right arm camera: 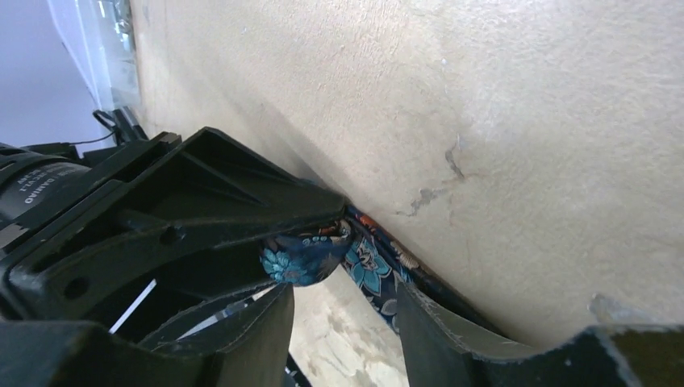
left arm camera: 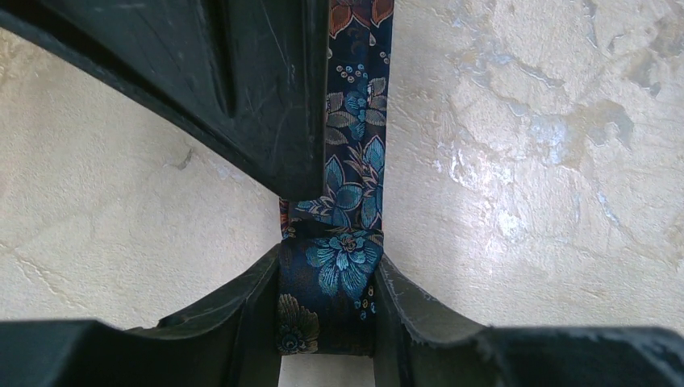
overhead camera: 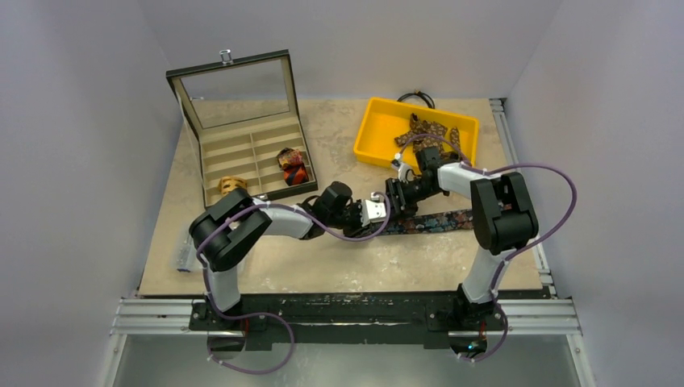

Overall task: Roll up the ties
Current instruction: Roll the tie at the center of the board.

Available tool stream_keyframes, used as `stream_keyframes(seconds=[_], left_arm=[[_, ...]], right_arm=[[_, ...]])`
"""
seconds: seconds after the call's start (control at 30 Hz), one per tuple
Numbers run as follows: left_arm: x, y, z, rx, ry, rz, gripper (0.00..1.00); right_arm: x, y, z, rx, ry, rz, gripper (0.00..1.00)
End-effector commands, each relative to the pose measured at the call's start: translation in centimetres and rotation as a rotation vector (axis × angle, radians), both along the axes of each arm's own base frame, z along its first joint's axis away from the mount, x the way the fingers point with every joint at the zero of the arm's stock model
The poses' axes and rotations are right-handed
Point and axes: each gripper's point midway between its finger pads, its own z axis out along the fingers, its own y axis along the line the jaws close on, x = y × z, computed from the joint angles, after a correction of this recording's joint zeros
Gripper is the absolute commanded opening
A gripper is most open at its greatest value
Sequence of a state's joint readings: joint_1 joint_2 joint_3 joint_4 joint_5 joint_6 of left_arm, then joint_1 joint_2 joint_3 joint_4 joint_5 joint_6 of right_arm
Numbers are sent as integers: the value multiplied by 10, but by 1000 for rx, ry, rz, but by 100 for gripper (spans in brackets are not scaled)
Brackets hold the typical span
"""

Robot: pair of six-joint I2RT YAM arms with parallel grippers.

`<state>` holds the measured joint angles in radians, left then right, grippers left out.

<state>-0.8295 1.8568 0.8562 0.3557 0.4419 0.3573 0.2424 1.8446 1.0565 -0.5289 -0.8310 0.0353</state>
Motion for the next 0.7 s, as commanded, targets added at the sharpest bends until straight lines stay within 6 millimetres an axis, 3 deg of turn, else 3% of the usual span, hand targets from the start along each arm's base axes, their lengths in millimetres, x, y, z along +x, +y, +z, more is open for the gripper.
stream_keyframes(seconds=[0.0,0.23,0.37,0.53,0.6,0.67], left_arm=[[-21,34,-48,222,81,3,27],[-23,33,-51,242,106,-13,29],[-25,34,-51,245,113,-23,30],[-24,32,-49,245,117,-20,32],[-22,31,-46,240,121,-8,33],[-20,28,-39,219,130,7,43]], right_arm=[[-7,9,25,87,50,8,51],[-10,32,21,147,95,14,50],[-1,33,8,110,74,15,48],[-5,27,-12,55,101,24,30],[-7,25,-14,42,95,37,15],[-8,21,-18,26,83,49,0]])
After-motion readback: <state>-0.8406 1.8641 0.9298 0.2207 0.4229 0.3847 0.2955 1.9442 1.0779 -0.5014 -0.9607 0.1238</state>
